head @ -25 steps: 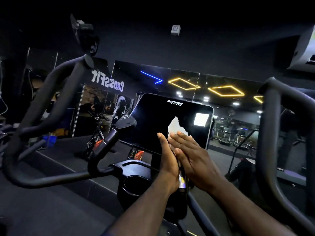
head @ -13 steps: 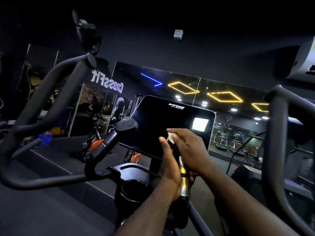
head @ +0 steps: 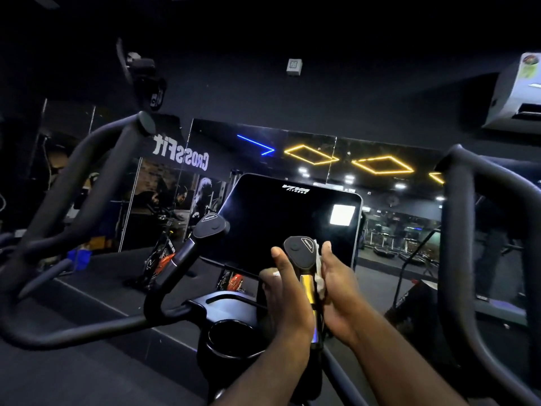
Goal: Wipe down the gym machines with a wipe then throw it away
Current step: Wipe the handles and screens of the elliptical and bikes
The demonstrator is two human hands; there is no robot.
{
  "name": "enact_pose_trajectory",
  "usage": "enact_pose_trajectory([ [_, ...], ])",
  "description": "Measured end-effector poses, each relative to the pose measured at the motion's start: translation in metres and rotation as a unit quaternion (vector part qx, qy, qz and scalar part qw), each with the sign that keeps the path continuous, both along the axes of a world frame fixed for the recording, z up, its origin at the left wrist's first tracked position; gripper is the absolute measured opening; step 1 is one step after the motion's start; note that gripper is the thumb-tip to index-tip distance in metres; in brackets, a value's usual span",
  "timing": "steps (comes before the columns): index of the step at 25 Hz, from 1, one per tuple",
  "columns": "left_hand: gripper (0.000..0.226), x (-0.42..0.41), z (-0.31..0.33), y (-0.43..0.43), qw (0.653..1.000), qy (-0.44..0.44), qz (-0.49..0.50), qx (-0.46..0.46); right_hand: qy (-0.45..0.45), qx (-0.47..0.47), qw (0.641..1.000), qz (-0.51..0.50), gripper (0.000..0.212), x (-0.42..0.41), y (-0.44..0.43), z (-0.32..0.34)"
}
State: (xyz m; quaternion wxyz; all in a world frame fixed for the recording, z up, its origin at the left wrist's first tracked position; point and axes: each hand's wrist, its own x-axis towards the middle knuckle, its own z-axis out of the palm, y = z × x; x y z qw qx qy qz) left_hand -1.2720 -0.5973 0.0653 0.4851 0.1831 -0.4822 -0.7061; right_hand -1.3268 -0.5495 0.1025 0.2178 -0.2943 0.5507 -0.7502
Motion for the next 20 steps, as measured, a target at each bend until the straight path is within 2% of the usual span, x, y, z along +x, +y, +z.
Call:
enact_pose_trajectory([
  [3,0.088,0.008,0.017,-0.012,0.995,-0.008,0.086,-0.051,-0.001,-0.033,0.999,0.006,0.078,-0.003,-0.01,0.016],
  [7,0.09,0.008,0.036,-0.044,0.989,0.018,0.094,-0.11,-0.073,0.011,0.994,0.082,0.071,-0.013,-0.029,0.045],
  [9,0.095,0.004,0.04,-0.058,0.988,0.024,0.072,-0.132,-0.082,0.025,0.991,0.102,0.058,-0.019,-0.026,0.032],
  [11,0.091,0.008,0.044,-0.069,0.988,0.003,0.005,-0.151,-0.072,0.034,0.992,0.097,0.054,-0.017,-0.016,0.005],
  [14,0.085,0.017,0.058,-0.078,0.972,-0.061,-0.076,-0.216,-0.036,0.008,0.996,0.079,0.075,-0.006,0.005,-0.018],
  [17,0.084,0.016,0.075,-0.076,0.953,-0.097,-0.115,-0.261,0.007,-0.018,0.991,0.135,0.106,0.002,0.004,0.004],
  [20,0.076,0.005,0.089,-0.076,0.937,-0.135,-0.143,-0.29,0.016,-0.028,0.995,0.094,0.11,0.007,-0.009,0.016],
])
